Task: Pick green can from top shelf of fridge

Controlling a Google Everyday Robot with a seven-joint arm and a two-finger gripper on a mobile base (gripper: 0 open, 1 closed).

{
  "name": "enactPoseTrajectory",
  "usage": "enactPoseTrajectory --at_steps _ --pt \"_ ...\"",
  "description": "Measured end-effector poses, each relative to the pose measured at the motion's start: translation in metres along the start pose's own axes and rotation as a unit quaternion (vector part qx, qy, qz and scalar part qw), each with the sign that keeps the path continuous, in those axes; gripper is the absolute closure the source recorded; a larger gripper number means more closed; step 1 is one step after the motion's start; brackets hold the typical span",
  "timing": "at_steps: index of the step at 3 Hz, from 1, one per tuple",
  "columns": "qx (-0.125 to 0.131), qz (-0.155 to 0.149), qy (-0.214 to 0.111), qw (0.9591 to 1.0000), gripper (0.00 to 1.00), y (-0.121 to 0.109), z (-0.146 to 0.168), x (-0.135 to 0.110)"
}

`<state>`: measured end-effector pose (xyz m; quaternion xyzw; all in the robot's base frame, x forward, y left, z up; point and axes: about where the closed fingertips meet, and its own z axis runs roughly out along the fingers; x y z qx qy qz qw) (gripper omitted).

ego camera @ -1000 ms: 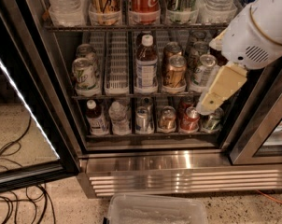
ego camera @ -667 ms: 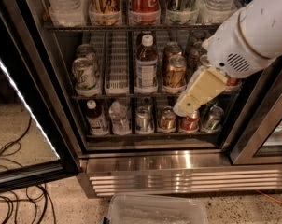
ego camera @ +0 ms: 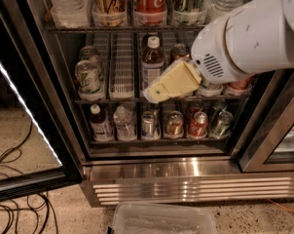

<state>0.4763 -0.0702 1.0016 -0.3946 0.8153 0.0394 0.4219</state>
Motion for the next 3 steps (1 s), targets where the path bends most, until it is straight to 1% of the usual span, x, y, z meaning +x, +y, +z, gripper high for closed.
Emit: enactPoseTrajectory --at_steps 1,2,3 --pt "0.027 -0.005 -0.041 0.9988 0.00 -0.010 -0.007 -0.026" --pt "0.031 -0.011 -0.049 0.9982 0.00 -0.006 -0.012 -0.035" --pt "0.061 -0.007 -0.063 0.9961 0.00 -0.009 -0.018 -0.045"
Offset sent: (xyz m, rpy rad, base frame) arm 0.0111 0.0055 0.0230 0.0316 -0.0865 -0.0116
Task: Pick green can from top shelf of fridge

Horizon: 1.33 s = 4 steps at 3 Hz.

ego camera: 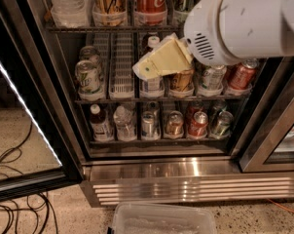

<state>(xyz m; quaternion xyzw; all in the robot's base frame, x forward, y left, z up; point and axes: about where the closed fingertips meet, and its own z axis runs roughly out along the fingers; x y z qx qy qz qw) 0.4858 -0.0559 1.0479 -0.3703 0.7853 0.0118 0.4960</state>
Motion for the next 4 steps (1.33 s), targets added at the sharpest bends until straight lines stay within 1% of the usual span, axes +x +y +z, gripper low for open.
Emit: enactPoseTrajectory --at_steps 1,2,3,4 --pt "0.079 0.000 -0.039 0.9961 0.00 -0.011 -0.013 -0.023" --pt "0.079 0.000 -0.039 0.9961 0.00 -0.011 -0.013 -0.023" --pt "0.077 0.012 -0.059 0.9952 0.00 -0.005 0.004 -0.025" --pt "0.088 0.044 -0.080 0.9919 0.00 -0.012 0.028 -0.013"
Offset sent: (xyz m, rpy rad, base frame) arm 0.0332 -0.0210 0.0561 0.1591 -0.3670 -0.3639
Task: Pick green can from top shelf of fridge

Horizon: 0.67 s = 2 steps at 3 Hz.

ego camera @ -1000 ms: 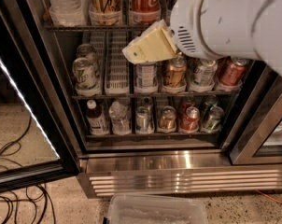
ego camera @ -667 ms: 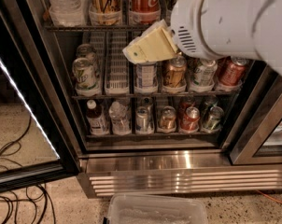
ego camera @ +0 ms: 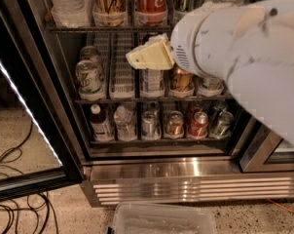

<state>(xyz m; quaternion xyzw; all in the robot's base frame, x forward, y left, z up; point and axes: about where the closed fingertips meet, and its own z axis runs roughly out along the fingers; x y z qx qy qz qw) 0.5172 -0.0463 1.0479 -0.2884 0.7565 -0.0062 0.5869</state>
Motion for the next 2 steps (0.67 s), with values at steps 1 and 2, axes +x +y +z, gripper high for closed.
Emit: enactPoseTrajectory --at_steps 1,2 --pt "0.028 0.035 -0.023 0.9987 0.00 -0.0098 0.0030 0.0035" --pt "0.028 0.035 -0.024 0.9987 0.00 -0.0097 0.0029 0.0032"
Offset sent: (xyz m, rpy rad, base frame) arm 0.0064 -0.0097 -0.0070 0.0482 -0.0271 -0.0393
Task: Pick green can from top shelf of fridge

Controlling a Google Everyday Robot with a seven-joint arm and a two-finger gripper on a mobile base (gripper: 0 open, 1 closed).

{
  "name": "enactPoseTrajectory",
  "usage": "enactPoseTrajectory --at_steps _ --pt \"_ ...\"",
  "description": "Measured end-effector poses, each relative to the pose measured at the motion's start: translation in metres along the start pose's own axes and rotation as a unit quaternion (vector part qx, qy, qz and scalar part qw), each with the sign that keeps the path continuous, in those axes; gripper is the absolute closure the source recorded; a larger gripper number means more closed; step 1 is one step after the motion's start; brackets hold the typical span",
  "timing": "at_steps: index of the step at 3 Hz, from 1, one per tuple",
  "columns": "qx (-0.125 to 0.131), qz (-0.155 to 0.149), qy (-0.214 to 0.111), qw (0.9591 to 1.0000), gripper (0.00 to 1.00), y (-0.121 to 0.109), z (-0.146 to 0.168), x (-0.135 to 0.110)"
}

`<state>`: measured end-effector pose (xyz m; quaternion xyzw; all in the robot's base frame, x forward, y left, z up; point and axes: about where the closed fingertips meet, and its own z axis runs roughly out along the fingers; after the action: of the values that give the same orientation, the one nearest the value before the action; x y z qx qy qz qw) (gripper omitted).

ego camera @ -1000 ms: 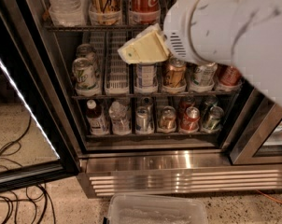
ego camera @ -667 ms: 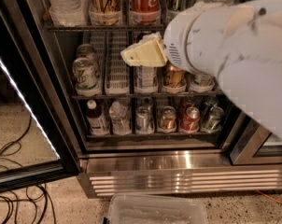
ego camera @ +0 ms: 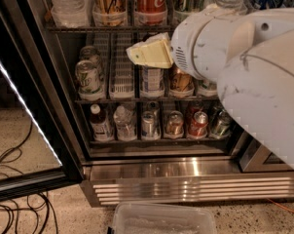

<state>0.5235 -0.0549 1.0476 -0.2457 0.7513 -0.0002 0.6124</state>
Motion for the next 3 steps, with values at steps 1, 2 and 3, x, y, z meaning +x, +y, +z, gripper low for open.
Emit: enactPoseTrajectory --at_steps 1,2,3 --pt "-0.007 -0.009 -0.024 0.9996 0.00 0.003 0.008 -0.015" --pt "-0.003 -0.013 -0.049 0.9987 0.05 -0.005 0.013 -0.029" --pt "0.015 -0.013 -0.067 0.9976 0.08 -0.022 0.008 -0.037"
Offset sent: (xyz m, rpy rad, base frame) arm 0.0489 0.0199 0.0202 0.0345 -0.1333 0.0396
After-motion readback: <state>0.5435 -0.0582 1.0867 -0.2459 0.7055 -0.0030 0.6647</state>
